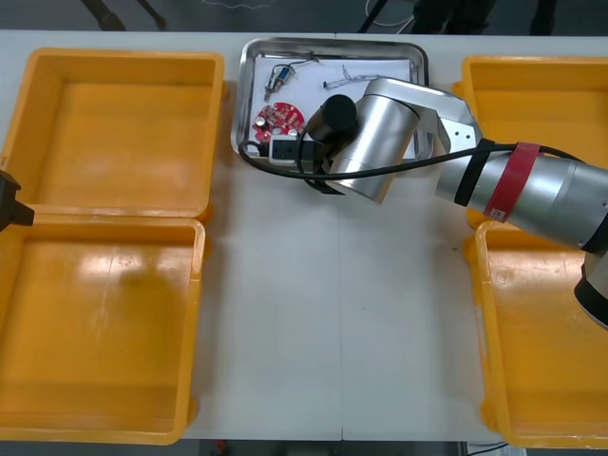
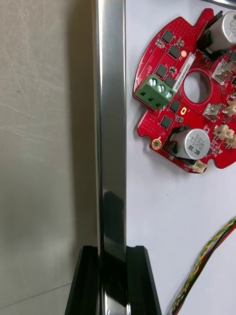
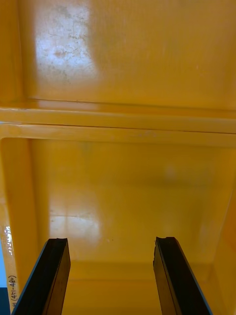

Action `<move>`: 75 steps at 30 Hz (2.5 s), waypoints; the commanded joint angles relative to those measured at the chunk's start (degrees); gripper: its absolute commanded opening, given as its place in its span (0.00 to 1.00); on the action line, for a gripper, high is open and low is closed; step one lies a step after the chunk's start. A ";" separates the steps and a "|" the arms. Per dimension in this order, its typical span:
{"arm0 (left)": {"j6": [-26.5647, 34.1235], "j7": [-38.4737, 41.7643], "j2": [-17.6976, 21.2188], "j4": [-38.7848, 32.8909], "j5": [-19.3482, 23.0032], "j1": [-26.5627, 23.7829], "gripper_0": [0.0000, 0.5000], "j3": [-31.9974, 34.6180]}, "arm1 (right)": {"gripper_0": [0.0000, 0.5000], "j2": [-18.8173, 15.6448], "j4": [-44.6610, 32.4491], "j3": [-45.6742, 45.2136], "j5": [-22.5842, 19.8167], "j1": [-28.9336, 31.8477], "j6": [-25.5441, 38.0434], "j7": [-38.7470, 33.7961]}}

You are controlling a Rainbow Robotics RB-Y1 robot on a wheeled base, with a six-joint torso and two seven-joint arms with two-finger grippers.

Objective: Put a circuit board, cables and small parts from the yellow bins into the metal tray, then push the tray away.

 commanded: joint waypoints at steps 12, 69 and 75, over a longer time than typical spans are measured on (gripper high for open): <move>-0.59 -5.70 -0.53 -1.65 -0.36 1.24 1.00 1.73 | 0.00 0.47 1.66 -0.78 0.60 -3.35 -1.79 2.51; -0.59 -5.70 -0.53 -1.65 -0.36 1.24 1.00 1.73 | 1.00 -5.51 -50.63 -49.82 -9.24 24.69 53.55 -12.08; -0.59 -5.70 -0.53 -1.65 -0.36 1.24 1.00 1.73 | 1.00 -7.80 -52.65 -61.69 -13.46 32.25 53.55 -13.66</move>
